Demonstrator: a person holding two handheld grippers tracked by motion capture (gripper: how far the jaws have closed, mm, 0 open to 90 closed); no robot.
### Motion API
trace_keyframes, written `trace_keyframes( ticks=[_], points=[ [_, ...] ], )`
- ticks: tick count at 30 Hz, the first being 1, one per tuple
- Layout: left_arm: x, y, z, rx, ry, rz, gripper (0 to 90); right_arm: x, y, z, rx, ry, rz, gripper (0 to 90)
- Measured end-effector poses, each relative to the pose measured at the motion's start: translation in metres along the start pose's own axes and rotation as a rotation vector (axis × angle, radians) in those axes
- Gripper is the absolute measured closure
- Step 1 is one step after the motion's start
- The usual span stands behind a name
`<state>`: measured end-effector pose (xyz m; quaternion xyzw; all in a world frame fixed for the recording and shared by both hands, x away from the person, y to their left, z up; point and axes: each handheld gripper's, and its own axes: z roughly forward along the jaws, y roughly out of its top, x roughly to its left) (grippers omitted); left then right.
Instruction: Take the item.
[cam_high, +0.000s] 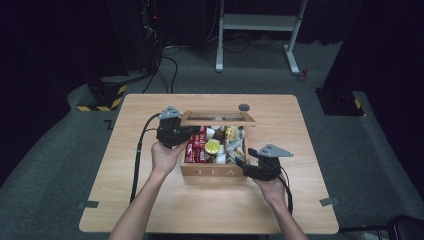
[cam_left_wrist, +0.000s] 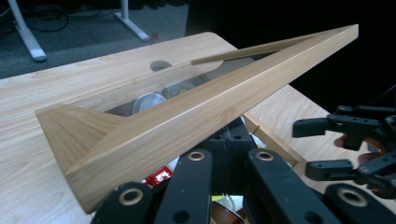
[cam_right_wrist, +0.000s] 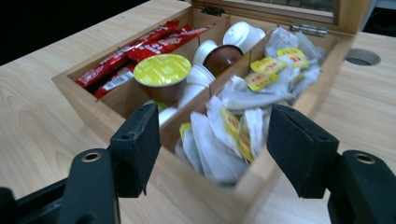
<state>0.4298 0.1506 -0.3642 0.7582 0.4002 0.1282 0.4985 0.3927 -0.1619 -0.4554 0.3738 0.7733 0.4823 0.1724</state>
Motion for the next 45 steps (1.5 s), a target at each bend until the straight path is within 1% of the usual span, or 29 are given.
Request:
trace_keyframes(
  ticks=[4,5,6,9,10,13,16,19,20,21,22,24,26,28,32,34,37,38,41,42,43,45],
  points=[
    [0.0,0.006,0.001,0.01,0.006,0.0,90.0,0.006,0.01,0.011,0.013,0.001,-0.017,33.2],
    [0.001,0.007,0.001,0.01,0.008,0.001,90.0,0.008,0.013,0.014,0.016,0.003,-0.02,32.8],
    [0.001,0.008,0.001,0.007,0.002,-0.008,90.0,0.01,0.015,0.017,0.025,0.005,-0.024,32.5],
    [0.003,0.012,0.001,0.008,0.007,-0.006,90.0,0.015,0.021,0.025,0.04,0.017,-0.029,31.7],
    [0.002,0.013,0.002,0.008,0.006,-0.012,90.0,0.016,0.022,0.027,0.041,0.021,-0.034,31.7],
    [0.003,0.016,0.002,0.009,0.007,-0.012,90.0,0.02,0.025,0.034,0.054,0.028,-0.035,31.7],
    [0.003,0.018,0.003,0.009,0.009,-0.004,90.0,0.024,0.028,0.04,0.065,0.03,-0.032,32.0],
    [0.004,0.019,0.003,0.002,0.005,-0.017,90.0,0.028,0.031,0.047,0.078,0.034,-0.047,32.0],
    [0.004,0.02,0.004,0.002,0.005,-0.018,90.0,0.029,0.032,0.049,0.084,0.033,-0.053,32.0],
    [0.004,0.021,0.004,0.005,0.007,-0.01,90.0,0.031,0.033,0.051,0.088,0.035,-0.059,32.0],
    [0.004,0.021,0.004,0.006,0.006,-0.012,90.0,0.033,0.035,0.053,0.094,0.034,-0.055,31.9],
    [0.004,0.022,0.004,0.007,0.006,-0.018,90.0,0.036,0.037,0.058,0.101,0.033,-0.071,31.8],
    [0.004,0.023,0.005,0.008,0.008,-0.016,90.0,0.038,0.039,0.062,0.103,0.037,-0.072,31.5],
    [0.004,0.024,0.005,0.01,0.012,-0.01,90.0,0.039,0.04,0.067,0.117,0.037,-0.082,30.6],
    [0.003,0.025,0.006,0.007,0.006,-0.022,90.0,0.042,0.044,0.075,0.142,0.033,-0.092,30.0],
    [0.004,0.026,0.006,0.009,0.006,-0.018,90.0,0.043,0.046,0.079,0.151,0.033,-0.097,30.5],
    [0.004,0.027,0.006,0.009,0.006,-0.02,90.0,0.044,0.046,0.084,0.16,0.026,-0.084,31.1],
    [0.004,0.026,0.006,0.009,0.007,-0.024,90.0,0.044,0.046,0.086,0.165,0.022,-0.096,31.2],
    [0.003,0.026,0.007,0.007,0.007,-0.022,90.0,0.043,0.044,0.091,0.185,0.017,-0.1,31.1],
    [0.003,0.026,0.007,0.007,0.006,-0.023,90.0,0.043,0.044,0.092,0.189,0.015,-0.088,31.1],
    [0.003,0.026,0.007,0.008,0.004,-0.024,90.0,0.042,0.044,0.093,0.188,0.013,-0.095,31.2],
    [0.003,0.026,0.007,0.009,0.004,-0.023,90.0,0.042,0.044,0.095,0.191,0.008,-0.085,31.2]
  ],
)
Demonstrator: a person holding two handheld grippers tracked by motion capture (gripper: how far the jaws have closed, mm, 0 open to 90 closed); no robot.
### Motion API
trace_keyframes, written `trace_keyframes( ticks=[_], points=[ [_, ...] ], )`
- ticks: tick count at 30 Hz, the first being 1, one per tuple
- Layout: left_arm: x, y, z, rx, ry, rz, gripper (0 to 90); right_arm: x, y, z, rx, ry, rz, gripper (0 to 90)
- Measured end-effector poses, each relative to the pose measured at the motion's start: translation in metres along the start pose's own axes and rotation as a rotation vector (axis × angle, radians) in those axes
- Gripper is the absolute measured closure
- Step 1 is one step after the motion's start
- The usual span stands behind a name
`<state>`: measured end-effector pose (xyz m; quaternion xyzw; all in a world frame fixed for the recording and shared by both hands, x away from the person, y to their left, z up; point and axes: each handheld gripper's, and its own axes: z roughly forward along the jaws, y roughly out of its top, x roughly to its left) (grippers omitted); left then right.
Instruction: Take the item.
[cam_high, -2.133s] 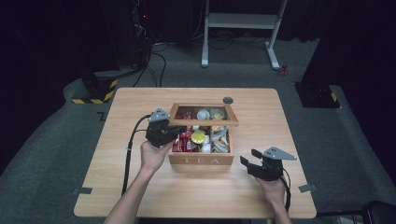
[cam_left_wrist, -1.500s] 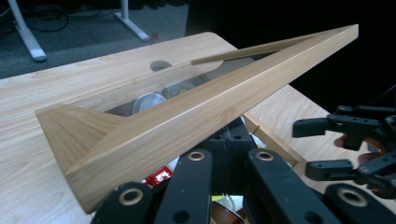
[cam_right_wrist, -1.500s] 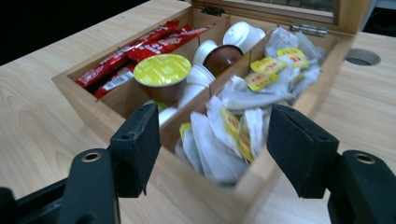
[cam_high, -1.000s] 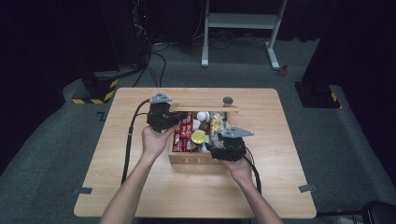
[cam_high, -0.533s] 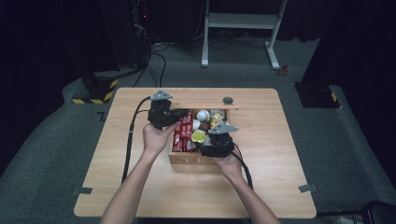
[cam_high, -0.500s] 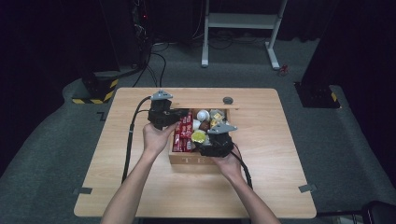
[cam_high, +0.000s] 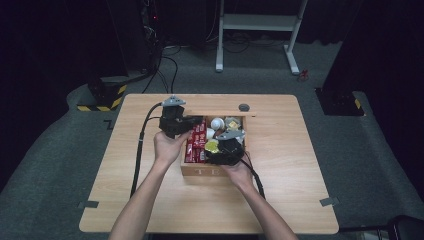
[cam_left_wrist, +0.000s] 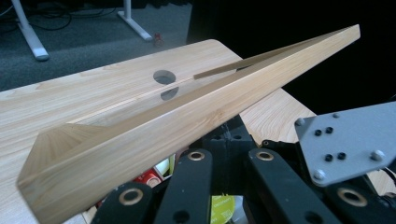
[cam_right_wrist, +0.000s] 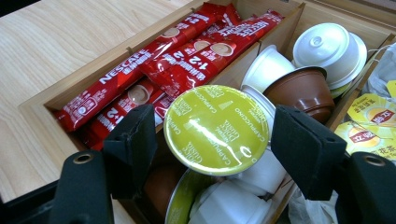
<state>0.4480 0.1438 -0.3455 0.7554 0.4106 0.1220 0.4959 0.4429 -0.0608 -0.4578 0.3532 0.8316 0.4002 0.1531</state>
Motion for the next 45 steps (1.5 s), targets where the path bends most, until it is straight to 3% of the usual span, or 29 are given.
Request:
trace_keyframes(
  ticks=[11,18,25,30,45],
  points=[
    [0.0,0.0,0.0,-0.002,0.0,0.003,90.0,0.003,0.004,0.008,0.051,-0.024,-0.01,36.7],
    [0.0,0.0,0.0,0.001,0.001,0.006,90.0,0.003,0.003,0.008,0.047,-0.028,-0.023,37.7],
    [0.0,0.002,0.001,0.003,0.013,0.022,90.0,0.003,0.002,0.002,0.014,-0.031,-0.024,37.8],
    [0.0,0.003,0.001,0.006,0.005,-0.004,90.0,0.001,0.002,-0.007,-0.003,-0.04,-0.02,37.8],
    [0.0,0.003,0.001,0.006,0.0,0.001,90.0,-0.008,-0.002,-0.024,-0.044,-0.053,0.014,37.9]
  ],
)
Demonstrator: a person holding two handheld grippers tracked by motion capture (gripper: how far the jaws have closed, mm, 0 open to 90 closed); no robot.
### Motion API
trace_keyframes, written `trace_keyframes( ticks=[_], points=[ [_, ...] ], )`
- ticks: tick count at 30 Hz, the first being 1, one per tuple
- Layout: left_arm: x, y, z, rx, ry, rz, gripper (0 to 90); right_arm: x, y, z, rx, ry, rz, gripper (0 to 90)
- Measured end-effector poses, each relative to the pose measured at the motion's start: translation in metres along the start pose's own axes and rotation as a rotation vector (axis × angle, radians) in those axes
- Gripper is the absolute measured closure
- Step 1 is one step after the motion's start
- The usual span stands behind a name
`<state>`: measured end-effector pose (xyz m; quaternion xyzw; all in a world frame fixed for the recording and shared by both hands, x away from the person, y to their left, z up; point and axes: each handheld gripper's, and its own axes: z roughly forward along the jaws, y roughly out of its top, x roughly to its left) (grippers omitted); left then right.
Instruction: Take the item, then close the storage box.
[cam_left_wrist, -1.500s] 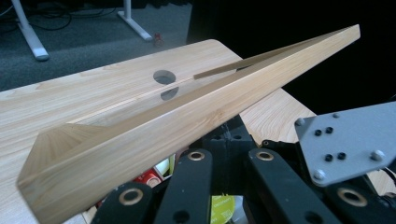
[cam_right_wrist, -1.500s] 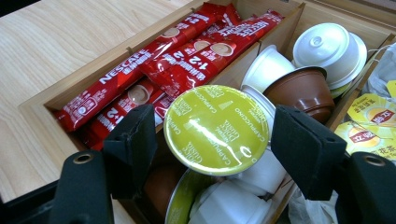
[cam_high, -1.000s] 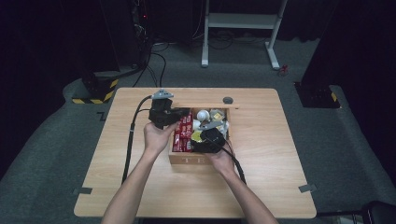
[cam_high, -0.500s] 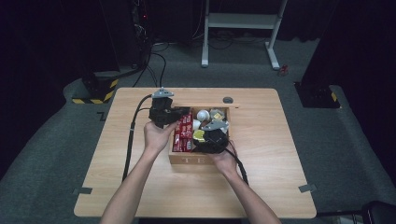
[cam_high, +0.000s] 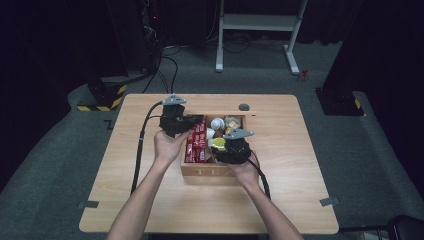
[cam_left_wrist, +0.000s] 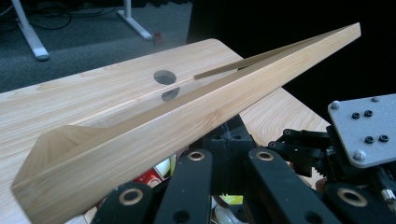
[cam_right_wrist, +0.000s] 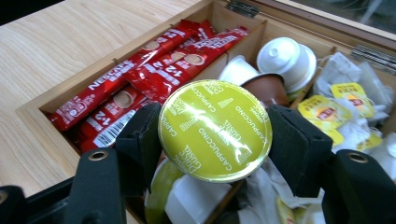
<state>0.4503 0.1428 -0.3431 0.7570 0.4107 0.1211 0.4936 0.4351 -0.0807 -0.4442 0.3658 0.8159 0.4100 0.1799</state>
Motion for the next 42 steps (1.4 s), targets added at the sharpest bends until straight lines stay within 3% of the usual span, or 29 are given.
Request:
trace_keyframes(
  ticks=[19,42],
  points=[
    [0.0,-0.004,-0.001,-0.005,-0.003,0.017,90.0,-0.017,-0.005,-0.023,-0.014,-0.024,-0.007,38.0],
    [-0.001,-0.006,-0.001,-0.01,-0.009,0.017,90.0,-0.042,-0.015,-0.052,-0.051,-0.06,0.036,38.1]
  ],
)
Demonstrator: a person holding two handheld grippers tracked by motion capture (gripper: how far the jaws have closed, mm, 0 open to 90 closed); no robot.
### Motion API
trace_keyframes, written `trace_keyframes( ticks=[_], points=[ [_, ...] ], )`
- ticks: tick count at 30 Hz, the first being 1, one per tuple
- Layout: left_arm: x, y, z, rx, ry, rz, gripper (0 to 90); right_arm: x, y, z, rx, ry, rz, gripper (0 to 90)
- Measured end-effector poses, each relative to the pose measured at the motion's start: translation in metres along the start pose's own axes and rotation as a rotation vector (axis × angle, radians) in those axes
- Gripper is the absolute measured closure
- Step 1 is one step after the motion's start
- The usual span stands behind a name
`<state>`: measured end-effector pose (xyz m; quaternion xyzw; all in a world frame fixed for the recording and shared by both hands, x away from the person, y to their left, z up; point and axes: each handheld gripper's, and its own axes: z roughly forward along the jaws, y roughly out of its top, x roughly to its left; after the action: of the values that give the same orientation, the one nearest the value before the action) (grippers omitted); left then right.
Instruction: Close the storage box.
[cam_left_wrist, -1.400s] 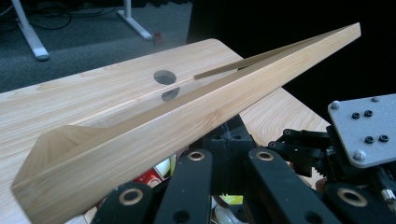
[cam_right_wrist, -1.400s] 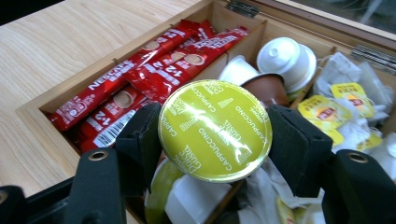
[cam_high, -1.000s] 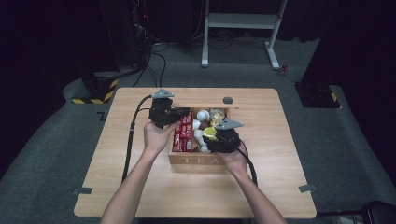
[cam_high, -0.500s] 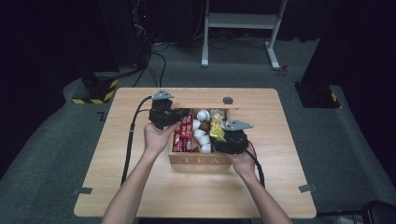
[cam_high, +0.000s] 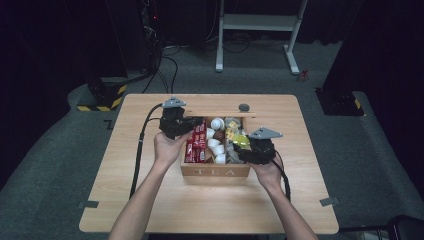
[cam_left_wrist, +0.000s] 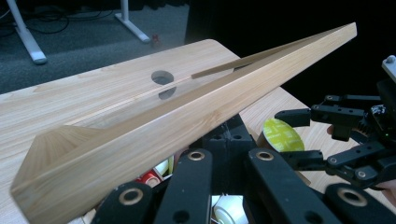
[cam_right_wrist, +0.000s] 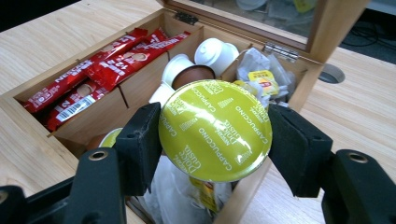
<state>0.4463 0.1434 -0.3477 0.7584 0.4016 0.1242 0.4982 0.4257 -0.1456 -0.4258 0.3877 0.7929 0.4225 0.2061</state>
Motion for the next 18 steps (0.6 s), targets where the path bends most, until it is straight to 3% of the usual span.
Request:
trace_keyframes(
  ticks=[18],
  points=[
    [0.0,-0.002,0.0,-0.005,-0.012,0.005,90.0,-0.021,-0.007,-0.017,-0.017,-0.05,0.027,38.1]
  ],
)
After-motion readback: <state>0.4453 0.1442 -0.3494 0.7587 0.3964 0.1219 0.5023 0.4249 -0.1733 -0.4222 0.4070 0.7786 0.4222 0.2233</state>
